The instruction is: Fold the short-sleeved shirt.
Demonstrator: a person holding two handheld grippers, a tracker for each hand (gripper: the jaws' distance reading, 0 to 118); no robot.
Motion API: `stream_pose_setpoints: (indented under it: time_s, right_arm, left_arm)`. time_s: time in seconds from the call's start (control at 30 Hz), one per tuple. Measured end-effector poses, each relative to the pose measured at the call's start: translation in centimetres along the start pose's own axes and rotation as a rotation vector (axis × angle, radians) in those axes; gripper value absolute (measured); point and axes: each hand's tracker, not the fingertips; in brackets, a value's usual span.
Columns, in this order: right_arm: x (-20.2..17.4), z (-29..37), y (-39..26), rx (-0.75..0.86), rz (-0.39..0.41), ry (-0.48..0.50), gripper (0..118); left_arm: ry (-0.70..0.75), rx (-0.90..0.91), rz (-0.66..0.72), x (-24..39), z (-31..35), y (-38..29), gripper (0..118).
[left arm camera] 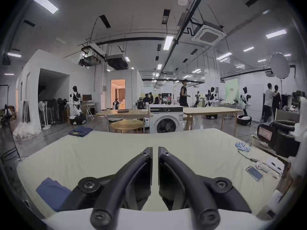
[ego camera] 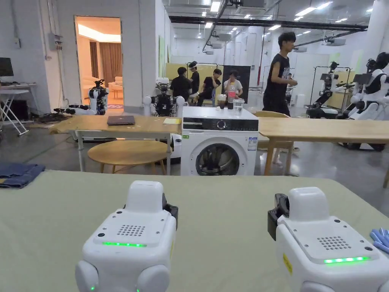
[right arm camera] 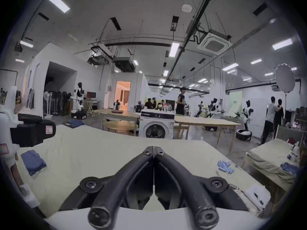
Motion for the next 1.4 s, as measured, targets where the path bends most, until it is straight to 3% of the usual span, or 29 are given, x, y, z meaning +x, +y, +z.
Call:
stream_pose_setpoints:
  time_s: [0.3, 0.37, 0.4, 0.43, 0.47, 0.5, 0.57, 1.4]
  right_arm:
    - [-0.5, -0.1, 0.0, -0.001, -0.004, -0.009, 0]
    - [-0.5, -0.2, 0.0, -0.001, -0.011, -0.012, 5]
    - [-0.5, -0.3, 0.0, -0.003, -0.012, -0.014, 23]
    - [-0.5, -0.5, 0.1, -0.009, -0.014, -0.017, 49]
    - [-0.4, -0.8, 0.2, -0.017, -0.015, -0.023, 84]
    - [-0.4, -1.0, 0.3, -0.026, -0.02, -0.033, 118]
    - [-0.3, -0.8, -0.2, 0.035, -0.055, -0.06, 118]
    - [-0.2, -0.8, -0.1, -0.011, -0.031, -0.05, 118]
  left_arm:
    - [-0.012, -0.008, -0.017, 0.1, -0.1, 0.5, 1]
    - [-0.008, -0.004, -0.018, 0.0, -0.2, 0.5, 1]
    - [-0.002, -0.006, -0.018, -0.1, -0.3, 0.5, 10]
    - [0.01, -0.011, -0.018, -0.1, -0.5, 0.5, 39]
    - [0.054, -0.014, -0.036, 0.0, -0.6, 0.5, 87]
    - [0.088, -0.05, -0.063, 0.0, -1.1, 0.6, 118]
    - [0.073, -0.072, -0.025, -0.5, -1.2, 0.2, 117]
    - [0.093, -0.007, -0.068, -1.0, -1.4, -0.2, 117]
